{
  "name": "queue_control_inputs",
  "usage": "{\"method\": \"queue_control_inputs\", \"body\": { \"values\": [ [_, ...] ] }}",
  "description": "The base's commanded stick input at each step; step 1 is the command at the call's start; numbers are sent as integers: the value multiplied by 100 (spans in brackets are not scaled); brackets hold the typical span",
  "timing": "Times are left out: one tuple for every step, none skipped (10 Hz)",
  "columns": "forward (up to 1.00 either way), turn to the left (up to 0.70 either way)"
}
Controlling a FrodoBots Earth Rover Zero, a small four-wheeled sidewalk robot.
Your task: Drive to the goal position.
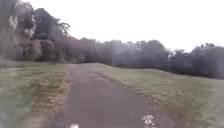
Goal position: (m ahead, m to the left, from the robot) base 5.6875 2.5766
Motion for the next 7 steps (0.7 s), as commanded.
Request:
{"method": "queue_control_inputs", "body": {
  "values": [
    [45,1],
    [45,1],
    [45,1],
    [45,1],
    [45,1],
    [45,1],
    [45,1]
  ]
}}
